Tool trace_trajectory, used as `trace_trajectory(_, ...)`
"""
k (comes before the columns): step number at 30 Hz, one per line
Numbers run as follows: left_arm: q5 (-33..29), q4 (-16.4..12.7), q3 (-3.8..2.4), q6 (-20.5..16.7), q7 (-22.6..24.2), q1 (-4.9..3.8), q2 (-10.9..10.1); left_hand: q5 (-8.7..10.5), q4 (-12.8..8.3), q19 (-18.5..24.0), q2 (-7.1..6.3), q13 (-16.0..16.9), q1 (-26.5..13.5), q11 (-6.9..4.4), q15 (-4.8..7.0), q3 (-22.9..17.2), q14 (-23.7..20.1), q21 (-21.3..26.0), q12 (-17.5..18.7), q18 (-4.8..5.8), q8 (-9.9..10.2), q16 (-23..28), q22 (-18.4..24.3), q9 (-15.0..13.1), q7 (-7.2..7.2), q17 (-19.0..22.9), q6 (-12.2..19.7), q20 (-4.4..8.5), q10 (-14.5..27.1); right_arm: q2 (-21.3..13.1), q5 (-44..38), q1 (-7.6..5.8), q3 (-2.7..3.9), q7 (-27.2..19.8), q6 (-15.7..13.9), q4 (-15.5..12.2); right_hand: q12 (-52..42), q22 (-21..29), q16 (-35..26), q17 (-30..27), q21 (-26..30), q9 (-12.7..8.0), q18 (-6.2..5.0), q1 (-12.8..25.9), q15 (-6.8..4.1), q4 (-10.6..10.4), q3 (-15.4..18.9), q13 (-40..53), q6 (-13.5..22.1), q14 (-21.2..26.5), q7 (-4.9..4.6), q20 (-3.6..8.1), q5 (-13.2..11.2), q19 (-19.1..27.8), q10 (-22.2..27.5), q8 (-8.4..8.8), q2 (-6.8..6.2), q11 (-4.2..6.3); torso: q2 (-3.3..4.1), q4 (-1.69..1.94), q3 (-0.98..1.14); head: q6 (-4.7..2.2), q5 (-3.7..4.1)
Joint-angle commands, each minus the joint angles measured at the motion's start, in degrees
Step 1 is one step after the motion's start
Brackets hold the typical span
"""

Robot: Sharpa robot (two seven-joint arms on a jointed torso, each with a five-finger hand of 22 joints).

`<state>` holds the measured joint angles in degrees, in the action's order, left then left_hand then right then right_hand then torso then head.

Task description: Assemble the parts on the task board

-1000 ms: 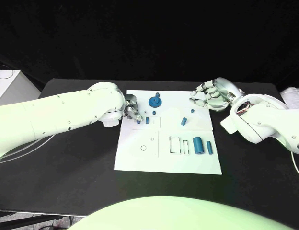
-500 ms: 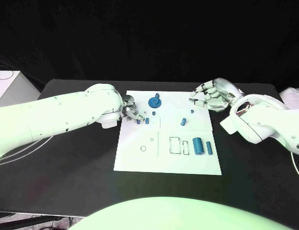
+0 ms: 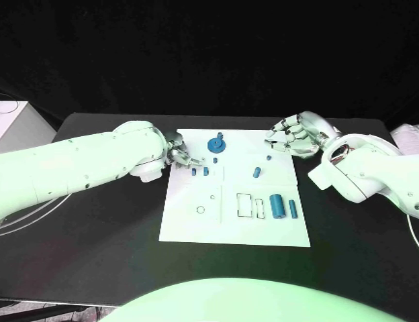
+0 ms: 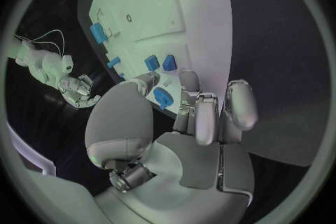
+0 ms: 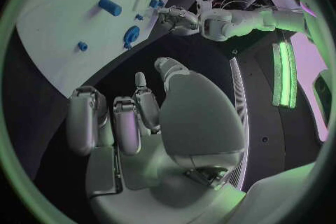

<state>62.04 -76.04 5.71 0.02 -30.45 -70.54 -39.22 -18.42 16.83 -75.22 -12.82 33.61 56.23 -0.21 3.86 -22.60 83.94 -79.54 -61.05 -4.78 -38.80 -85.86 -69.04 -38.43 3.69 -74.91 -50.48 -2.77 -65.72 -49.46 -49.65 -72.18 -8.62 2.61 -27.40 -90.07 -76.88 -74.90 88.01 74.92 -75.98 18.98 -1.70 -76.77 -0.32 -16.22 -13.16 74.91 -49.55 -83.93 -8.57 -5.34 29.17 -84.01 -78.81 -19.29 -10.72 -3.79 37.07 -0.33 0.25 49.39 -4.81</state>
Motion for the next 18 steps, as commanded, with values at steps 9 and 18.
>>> trace_trajectory(9,-7.9,-0.6,-0.80,-10.6,20.5,0.00,-0.8,-0.73,-1.2,15.1,1.89,-3.4,14.4,3.08,-3.06,-3.0,-5.2,11.8,1.8,-3.71,-1.1,9.3,17.4,-0.1,3.37,10.8,9.0,-2.15,11.3,-0.1,-0.3,0.12,0.01,-0.7,0.3,0.0,-0.2,-8.5,-0.4,11.3,0.3,-0.1,-1.19,0.3,-0.38,-0.1,-0.3,2.6,0.4,-5.1,0.08,0.25,0.2,-1.5,0.1,-0.20,-0.04,0.18,0.00,0.07,0.05,-0.33,0.21)
trace_trajectory(18,-4.7,0.7,-0.49,-16.1,32.9,0.94,0.8,-0.07,-6.6,27.5,-0.74,-10.6,24.9,6.53,-6.57,-8.1,-25.5,23.4,10.3,-5.53,2.8,24.4,28.4,6.6,6.58,33.7,14.3,-5.60,23.5,-0.1,-0.5,0.12,0.01,-0.7,0.2,0.1,-0.1,-8.5,-0.4,11.3,0.4,-0.1,-1.20,0.4,-0.38,-0.1,-0.5,2.5,0.5,-5.1,0.07,0.25,0.2,-1.5,0.2,-0.21,-0.12,0.17,0.03,0.01,0.06,-0.87,0.45)
